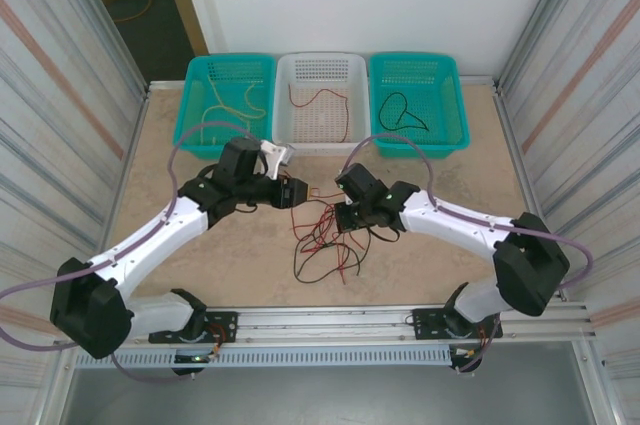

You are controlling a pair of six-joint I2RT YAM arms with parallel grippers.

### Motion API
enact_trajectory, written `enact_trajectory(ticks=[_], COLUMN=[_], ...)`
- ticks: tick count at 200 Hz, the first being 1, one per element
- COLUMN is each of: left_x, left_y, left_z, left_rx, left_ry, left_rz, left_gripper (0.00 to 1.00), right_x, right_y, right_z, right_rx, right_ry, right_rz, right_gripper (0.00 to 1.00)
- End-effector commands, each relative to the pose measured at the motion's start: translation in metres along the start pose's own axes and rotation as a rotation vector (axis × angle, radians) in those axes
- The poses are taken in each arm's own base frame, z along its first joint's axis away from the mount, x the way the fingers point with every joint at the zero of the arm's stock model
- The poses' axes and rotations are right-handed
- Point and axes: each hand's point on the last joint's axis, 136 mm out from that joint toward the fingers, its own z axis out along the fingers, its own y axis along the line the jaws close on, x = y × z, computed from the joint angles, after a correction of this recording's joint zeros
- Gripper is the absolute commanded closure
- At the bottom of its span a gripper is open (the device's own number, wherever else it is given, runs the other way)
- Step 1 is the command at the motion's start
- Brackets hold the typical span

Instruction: Untangle the cables

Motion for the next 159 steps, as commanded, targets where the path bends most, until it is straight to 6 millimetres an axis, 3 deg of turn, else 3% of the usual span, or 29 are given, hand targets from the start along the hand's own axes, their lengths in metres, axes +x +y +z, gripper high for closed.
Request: enact_trajectory(ticks=[1, 32, 66, 91, 159], left_x=[-0.003, -0.003, -0.001, -0.003, -0.003], left_y=[-0.022, -0.049, -0.057, -0.067, -0.073], left_z=[0.005, 0.015, 0.027, 0.022, 0.016], left_rx=[0.087, 0.169, 0.192, 0.228, 0.25], left_ry=[-0.002, 0.02, 0.035, 0.009, 0.008], left_rz=[0.057, 0.116, 0.12, 0.141, 0.166], left_gripper=[0.59, 0.54, 0.44, 0.38, 0.37], right_x=[-0.026, -0.043, -0.063, -0.076, -0.119], right_y=[0.012, 0.023, 0.029, 0.029, 0.03], right_z=[-0.046, -0.093, -0.139, -0.16, -0.227], right_rx=[-0.037, -0.104, -0.151, -0.17, -0.233], right_ry=[-0.128, -0.243, -0.384, -0.442, -0.643], right_rz=[-0.061, -0.09, -0.087, -0.073, -0.058], right_gripper=[1.0, 1.0, 1.0, 1.0, 1.0])
